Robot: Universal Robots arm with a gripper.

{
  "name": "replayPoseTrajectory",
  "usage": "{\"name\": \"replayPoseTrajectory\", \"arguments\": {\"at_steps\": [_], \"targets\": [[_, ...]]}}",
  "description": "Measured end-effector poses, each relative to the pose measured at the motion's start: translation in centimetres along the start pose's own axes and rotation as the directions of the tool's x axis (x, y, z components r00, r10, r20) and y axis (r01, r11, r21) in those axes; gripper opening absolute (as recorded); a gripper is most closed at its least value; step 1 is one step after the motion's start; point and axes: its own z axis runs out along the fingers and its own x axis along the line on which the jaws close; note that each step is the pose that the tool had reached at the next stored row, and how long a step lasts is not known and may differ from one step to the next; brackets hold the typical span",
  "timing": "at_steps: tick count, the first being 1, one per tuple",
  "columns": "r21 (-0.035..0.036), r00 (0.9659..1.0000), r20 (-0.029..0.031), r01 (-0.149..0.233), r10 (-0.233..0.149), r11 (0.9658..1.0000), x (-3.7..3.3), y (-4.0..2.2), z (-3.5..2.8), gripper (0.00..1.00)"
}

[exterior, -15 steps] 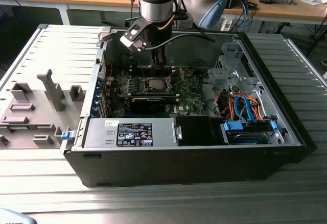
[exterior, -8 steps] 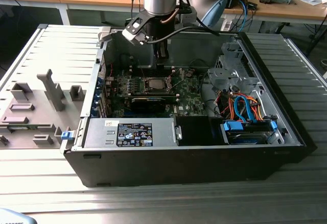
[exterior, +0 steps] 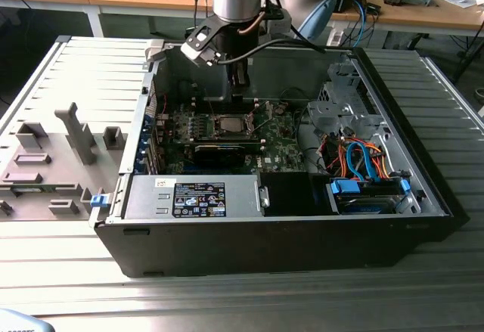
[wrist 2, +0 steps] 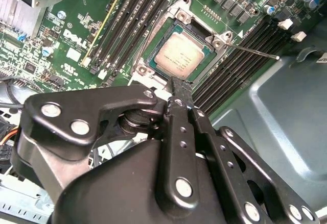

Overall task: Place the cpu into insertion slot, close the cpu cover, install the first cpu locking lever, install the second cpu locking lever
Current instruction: 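Place the cpu into insertion slot, then close the cpu cover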

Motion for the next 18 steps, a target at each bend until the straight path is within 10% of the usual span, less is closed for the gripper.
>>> {"name": "replayPoseTrajectory", "arguments": {"at_steps": [18], "targets": [[0.0000, 1.0000, -0.0001, 0.000, 0.000, 1.0000, -0.14, 1.23, 0.05, 0.11]]}}
